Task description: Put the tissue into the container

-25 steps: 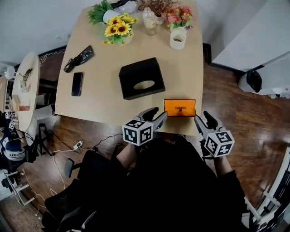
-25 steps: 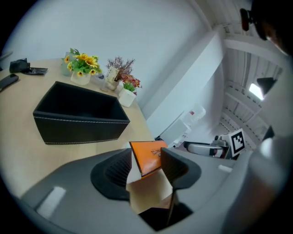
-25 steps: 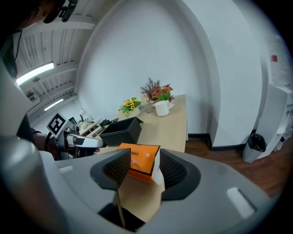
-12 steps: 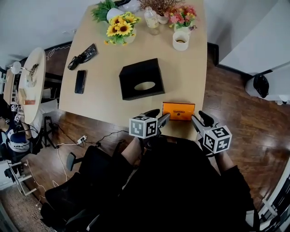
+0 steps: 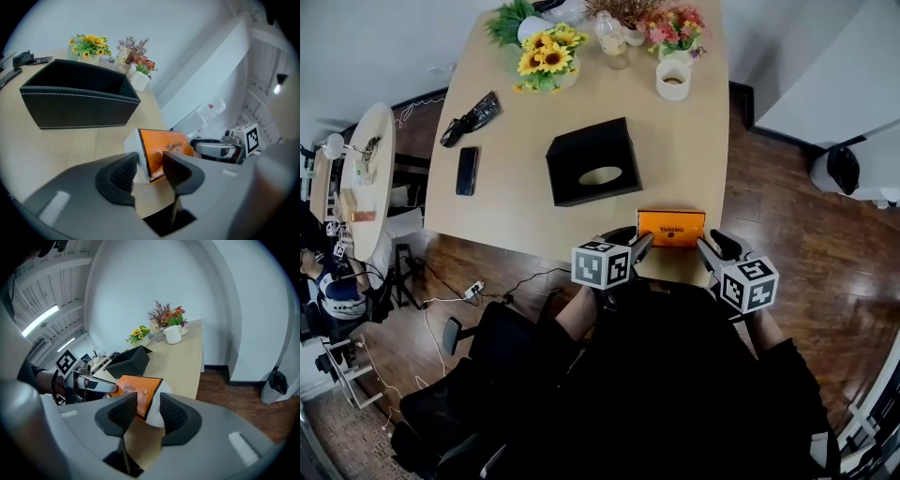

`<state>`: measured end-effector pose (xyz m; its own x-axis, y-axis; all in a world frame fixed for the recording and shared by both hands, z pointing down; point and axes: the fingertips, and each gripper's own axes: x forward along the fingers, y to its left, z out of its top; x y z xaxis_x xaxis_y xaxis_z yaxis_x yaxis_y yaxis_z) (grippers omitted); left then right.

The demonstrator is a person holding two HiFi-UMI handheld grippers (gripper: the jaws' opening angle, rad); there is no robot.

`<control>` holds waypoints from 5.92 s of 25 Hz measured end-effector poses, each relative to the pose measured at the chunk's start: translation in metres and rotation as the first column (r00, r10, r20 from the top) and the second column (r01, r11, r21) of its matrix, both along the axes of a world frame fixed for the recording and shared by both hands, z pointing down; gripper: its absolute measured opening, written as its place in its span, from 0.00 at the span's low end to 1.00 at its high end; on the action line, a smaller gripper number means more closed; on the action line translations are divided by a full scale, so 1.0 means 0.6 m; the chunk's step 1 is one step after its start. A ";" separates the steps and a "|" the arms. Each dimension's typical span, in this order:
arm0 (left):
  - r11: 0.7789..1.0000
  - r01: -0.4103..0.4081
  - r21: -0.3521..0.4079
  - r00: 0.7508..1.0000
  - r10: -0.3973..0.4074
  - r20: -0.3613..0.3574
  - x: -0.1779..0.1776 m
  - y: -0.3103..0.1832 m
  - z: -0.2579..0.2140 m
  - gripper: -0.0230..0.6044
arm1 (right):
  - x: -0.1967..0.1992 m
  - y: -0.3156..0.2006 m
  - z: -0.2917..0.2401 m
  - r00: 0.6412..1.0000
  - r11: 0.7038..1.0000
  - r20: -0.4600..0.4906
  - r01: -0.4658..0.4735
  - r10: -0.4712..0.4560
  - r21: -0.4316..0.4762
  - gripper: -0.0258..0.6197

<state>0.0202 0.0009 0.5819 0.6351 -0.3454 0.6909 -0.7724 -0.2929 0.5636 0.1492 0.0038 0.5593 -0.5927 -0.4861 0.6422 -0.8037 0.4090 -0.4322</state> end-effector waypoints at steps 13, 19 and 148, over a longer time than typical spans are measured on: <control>0.999 -0.043 -0.033 0.999 0.042 -0.022 0.000 0.001 0.004 0.27 | -0.014 0.003 0.032 0.999 0.992 -0.038 -0.005 0.001 -0.127 0.18; 0.997 -0.078 -0.004 0.997 0.078 -0.005 -0.002 0.016 -0.004 0.24 | -0.017 0.017 0.021 0.998 0.993 -0.058 0.021 -0.028 -0.116 0.17; 0.996 -0.056 -0.071 0.923 0.078 0.376 -0.272 -0.180 -0.042 0.24 | -0.297 -0.226 -0.017 0.866 0.908 -0.275 0.387 -0.417 -0.159 0.14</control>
<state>-0.1432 -0.1073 0.5569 0.3434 -0.2634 0.9015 -0.9110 -0.3269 0.2515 -0.0292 -0.1320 0.5491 -0.4983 -0.1742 0.8493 -0.6744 0.6935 -0.2534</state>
